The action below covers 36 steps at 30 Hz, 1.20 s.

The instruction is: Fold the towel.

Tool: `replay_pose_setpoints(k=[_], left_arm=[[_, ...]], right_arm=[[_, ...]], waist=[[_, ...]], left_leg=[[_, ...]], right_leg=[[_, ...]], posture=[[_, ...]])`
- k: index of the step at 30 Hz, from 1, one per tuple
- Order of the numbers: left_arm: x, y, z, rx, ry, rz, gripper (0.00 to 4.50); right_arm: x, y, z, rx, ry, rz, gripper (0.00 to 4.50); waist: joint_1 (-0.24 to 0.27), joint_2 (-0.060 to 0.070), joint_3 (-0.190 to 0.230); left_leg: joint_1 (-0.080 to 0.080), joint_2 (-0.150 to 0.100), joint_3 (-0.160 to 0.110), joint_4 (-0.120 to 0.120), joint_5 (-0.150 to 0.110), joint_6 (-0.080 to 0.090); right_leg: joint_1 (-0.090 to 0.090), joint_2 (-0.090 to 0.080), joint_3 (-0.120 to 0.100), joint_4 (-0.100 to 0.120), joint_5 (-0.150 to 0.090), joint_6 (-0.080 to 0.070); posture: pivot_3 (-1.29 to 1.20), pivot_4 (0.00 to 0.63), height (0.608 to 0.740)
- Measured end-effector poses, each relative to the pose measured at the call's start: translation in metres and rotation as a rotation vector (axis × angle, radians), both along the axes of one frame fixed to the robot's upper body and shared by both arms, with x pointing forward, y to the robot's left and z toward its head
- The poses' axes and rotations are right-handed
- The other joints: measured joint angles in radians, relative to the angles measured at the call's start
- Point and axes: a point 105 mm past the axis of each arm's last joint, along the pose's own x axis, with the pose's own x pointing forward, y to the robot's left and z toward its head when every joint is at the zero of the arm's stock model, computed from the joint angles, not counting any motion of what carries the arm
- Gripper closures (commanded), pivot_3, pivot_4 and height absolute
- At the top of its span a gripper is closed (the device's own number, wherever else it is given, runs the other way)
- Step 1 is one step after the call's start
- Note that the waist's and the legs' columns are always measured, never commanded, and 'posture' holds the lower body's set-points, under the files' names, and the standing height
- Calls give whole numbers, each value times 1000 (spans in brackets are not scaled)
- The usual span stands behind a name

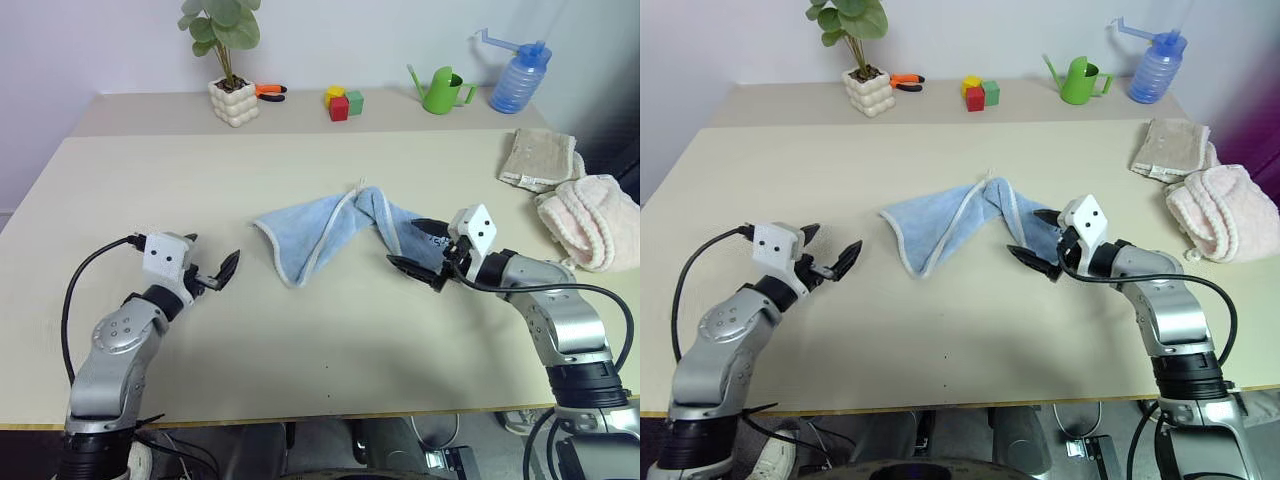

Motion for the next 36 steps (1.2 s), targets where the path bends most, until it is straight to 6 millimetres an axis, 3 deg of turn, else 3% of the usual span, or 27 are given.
replay_pose_setpoints(k=[9, 19, 22, 26, 30, 36], left_arm=[[-15, 24, 2, 59, 34, -36, 68], [-14, 17, 6, 53, 19, -71, 68], [-18, -2, 9, 45, 17, -148, 68], [-26, -43, 13, 71, 33, -350, 68], [-32, -84, 4, 183, 62, -528, 68], [-18, -118, -13, 277, 91, -549, 68]], right_arm=[[-8, -43, 8, -62, 3, -91, 0], [-10, -36, 1, -43, 14, -87, 0], [-10, -34, 0, -39, 29, -84, 0], [-12, -31, 0, -12, 65, -74, 0], [-14, -24, 2, -5, 53, -70, 0], [-15, -9, -3, 22, 44, -56, 0]], waist=[[-1, 0, 0], [0, 0, 0], [1, 0, 0], [1, 0, 0], [0, 0, 0], [1, 1, 0]], left_leg=[[0, 1, 0, 0, 0, 0], [0, 1, 0, 0, 0, 0], [0, 1, 0, 0, 0, 0], [0, 0, 0, 0, 0, 0], [0, 0, 0, 0, 0, 0], [0, 0, 0, 1, 0, 1]], right_leg=[[1, 0, 0, -1, 0, 0], [1, 0, 0, -1, 0, 0], [1, -1, 0, -1, 0, 0], [1, 0, 0, -1, 0, 0], [1, 0, 0, -1, 0, 0], [1, 1, 0, 0, 0, 0]], posture=[[0, 150, 727], [0, 150, 727], [0, 150, 727], [0, 150, 727], [0, 150, 727], [0, 150, 727]])
